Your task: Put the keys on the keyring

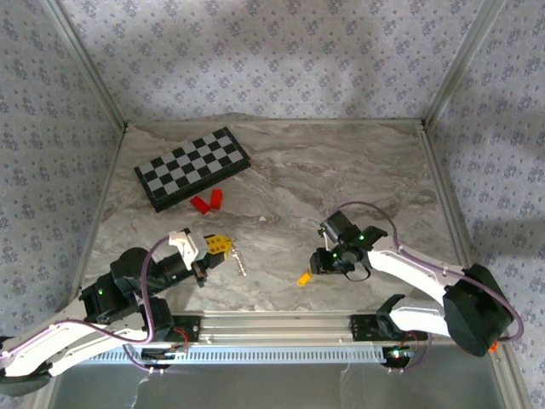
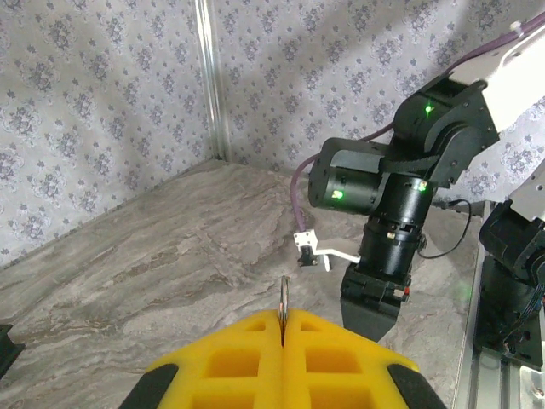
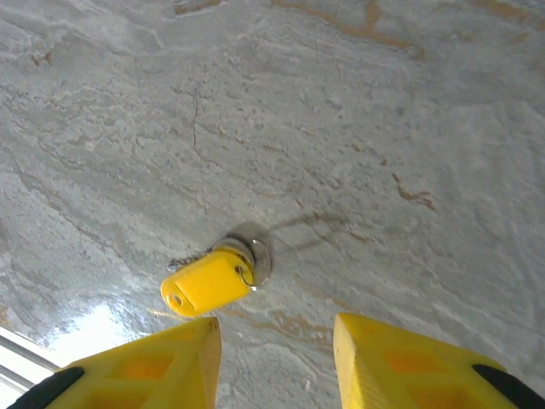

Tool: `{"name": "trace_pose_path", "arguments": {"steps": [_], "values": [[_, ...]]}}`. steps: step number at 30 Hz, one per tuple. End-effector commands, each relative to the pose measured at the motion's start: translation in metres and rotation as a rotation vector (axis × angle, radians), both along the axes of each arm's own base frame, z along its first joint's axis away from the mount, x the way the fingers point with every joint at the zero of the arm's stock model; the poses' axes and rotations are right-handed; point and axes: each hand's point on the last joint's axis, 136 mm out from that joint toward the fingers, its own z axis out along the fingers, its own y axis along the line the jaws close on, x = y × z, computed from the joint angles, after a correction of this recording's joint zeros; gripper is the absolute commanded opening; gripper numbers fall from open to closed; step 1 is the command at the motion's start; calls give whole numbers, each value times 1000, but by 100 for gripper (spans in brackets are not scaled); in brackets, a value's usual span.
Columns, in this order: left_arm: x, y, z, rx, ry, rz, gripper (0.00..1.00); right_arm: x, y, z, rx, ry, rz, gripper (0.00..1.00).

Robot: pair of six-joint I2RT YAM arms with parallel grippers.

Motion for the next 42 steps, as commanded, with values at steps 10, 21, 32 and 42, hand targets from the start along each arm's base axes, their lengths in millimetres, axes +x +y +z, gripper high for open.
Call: {"name": "trace_pose_path", "arguments": {"steps": [10, 21, 32, 42], "values": [[-5, -2, 15, -50, -34, -27, 0, 12, 16, -15, 52, 31, -5, 36], [-4, -4, 12, -38, -29, -28, 0, 7, 20, -28, 56, 72, 4, 29], [-4, -4, 13, -39, -31, -28, 0, -1, 16, -33, 53, 99, 2, 25], [-4, -4, 13, -41, -30, -27, 0, -5, 16, -33, 55, 111, 7, 23]]}}
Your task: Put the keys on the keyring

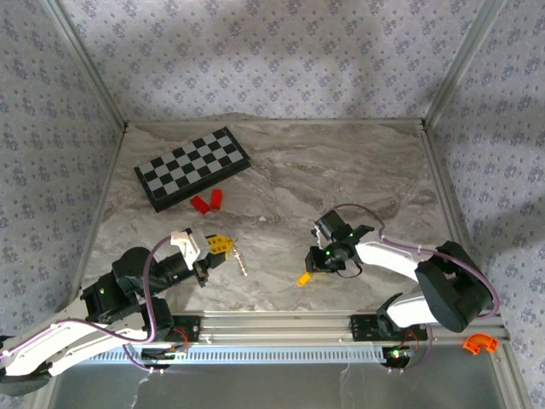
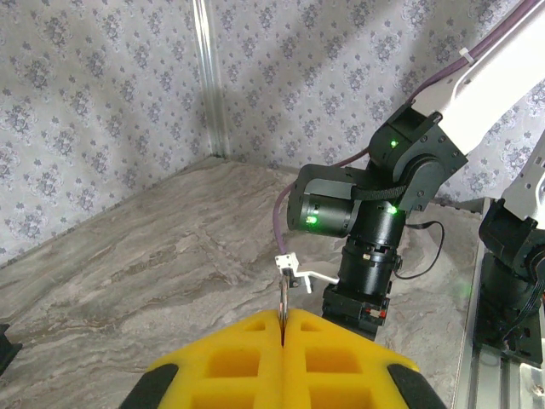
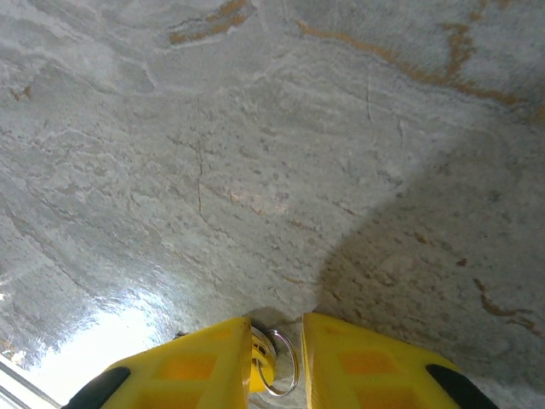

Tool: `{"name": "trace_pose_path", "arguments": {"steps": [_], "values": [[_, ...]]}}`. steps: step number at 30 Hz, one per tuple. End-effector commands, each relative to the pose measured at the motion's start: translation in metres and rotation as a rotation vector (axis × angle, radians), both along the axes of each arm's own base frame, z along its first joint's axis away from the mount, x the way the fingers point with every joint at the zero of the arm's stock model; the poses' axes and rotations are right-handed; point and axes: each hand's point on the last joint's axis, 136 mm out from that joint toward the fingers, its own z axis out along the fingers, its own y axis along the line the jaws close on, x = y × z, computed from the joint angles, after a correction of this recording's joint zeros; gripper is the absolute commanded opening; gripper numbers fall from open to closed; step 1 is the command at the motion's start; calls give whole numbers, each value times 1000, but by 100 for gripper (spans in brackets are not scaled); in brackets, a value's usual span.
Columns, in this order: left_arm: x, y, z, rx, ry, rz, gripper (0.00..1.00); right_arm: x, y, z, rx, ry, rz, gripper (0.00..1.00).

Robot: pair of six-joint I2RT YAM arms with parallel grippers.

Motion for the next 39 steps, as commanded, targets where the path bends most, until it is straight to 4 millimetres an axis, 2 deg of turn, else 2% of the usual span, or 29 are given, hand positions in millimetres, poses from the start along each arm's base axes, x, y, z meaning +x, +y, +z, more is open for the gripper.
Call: {"name": "trace_pose_path", "arguments": {"steps": [1, 21, 39], "values": [[-4, -2, 15, -46, -30, -23, 0, -15, -3, -7, -2, 62, 4, 23], [-4, -2, 16, -45, -33, -22, 0, -20, -6, -5, -2, 64, -2, 21], [-4, -2, 15, -44, -30, -23, 0, -20, -9, -4, -14, 57, 5, 16]]}}
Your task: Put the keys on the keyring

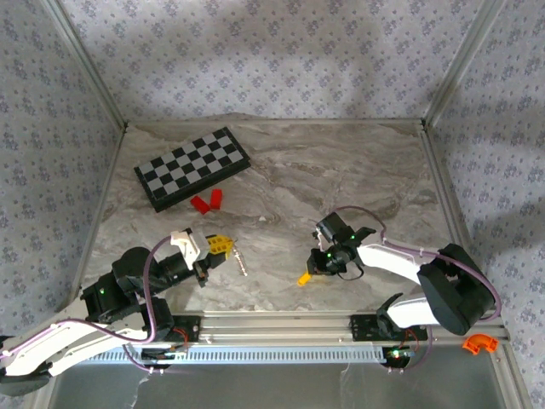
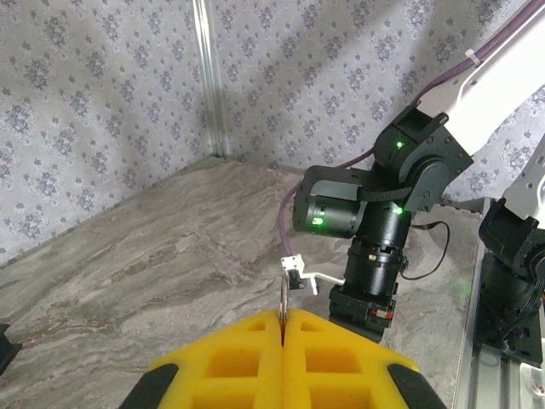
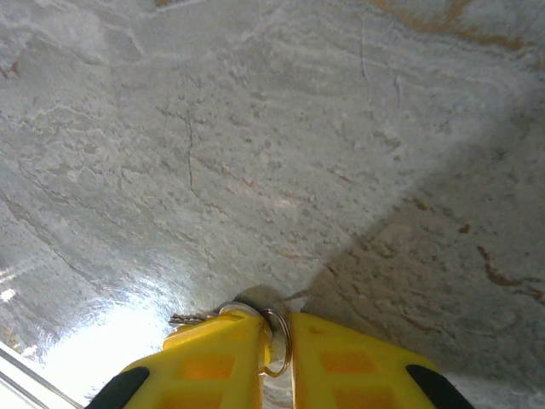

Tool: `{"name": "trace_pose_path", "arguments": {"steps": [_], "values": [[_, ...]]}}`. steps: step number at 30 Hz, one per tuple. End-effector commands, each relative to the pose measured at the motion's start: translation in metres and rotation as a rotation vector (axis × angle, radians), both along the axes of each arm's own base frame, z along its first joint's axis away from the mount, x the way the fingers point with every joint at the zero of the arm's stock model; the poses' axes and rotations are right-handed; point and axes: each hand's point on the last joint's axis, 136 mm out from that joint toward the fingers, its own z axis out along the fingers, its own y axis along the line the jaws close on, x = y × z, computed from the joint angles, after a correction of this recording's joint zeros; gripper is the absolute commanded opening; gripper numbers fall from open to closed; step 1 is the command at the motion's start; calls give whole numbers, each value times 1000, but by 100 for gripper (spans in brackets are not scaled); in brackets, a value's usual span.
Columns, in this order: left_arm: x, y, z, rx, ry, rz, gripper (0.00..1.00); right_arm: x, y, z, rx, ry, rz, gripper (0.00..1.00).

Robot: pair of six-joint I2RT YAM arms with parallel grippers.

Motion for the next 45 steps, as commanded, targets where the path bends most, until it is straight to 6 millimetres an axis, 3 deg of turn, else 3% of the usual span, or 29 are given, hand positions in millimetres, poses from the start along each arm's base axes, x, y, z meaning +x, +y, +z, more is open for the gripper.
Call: {"name": "trace_pose_path", "arguments": {"steps": [1, 12, 16, 21, 27, 30, 35, 38, 45], "values": [[-4, -3, 15, -45, -31, -26, 0, -12, -6, -3, -22, 35, 13, 15], [-5, -5, 15, -41, -27, -38, 0, -11, -7, 1, -17, -1, 27, 7], [-6, -7, 15, -40, -23, -48, 0, -6, -5, 10, -5, -64, 46, 4], [-9, -10, 16, -40, -16, -70, 0, 2, 11, 37, 63, -234, 98, 1], [-18, -17, 22, -49, -18, -132, 0, 1, 41, 93, 211, -542, 211, 0], [-23, -21, 26, -57, -20, -172, 0, -4, 48, 133, 279, -747, 256, 0], [-33, -29, 32, -68, -28, -243, 0, -21, 47, 197, 423, -1059, 348, 0], [-43, -35, 39, -81, -30, -311, 0, -44, 49, 236, 548, -1200, 481, 0], [-67, -43, 51, -97, -46, -465, 0, -74, 66, 292, 766, -1326, 624, 0]]}}
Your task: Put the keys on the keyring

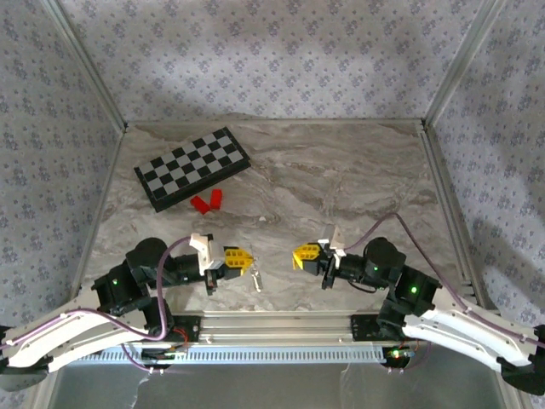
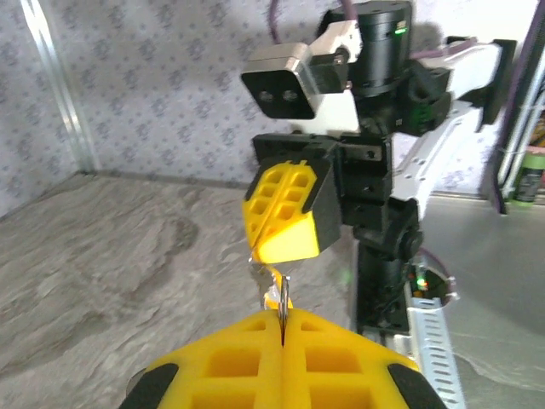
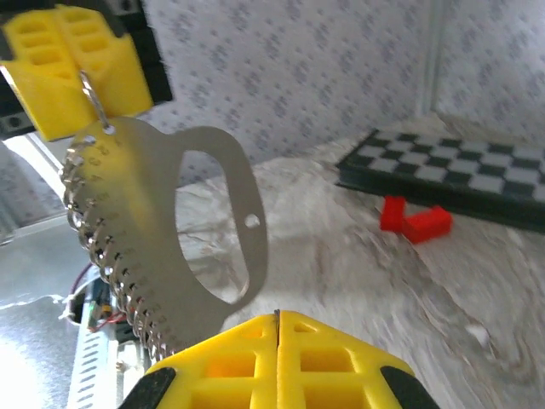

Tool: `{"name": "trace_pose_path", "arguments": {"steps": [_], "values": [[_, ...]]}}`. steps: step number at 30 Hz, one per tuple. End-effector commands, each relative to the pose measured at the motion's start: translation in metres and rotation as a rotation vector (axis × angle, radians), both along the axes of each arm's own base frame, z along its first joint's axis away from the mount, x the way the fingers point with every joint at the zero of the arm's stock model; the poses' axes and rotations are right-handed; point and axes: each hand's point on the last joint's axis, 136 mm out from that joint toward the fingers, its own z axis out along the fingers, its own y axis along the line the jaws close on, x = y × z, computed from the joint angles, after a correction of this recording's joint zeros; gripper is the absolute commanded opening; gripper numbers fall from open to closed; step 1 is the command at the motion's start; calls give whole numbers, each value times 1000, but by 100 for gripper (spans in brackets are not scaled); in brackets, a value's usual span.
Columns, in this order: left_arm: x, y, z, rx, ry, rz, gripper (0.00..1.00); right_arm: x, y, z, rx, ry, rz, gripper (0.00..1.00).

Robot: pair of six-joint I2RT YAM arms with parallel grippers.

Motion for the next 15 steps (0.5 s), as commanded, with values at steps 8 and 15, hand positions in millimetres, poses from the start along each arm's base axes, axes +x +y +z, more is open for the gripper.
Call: {"name": "trace_pose_path", "arguments": {"steps": [8, 15], "values": [[-26, -3, 40, -96, -84, -146, 0, -39, 29, 64, 105, -167, 221, 0], [-21, -7, 35, -63, -96, -127, 0, -39, 34, 75, 93, -135, 206, 0]]}}
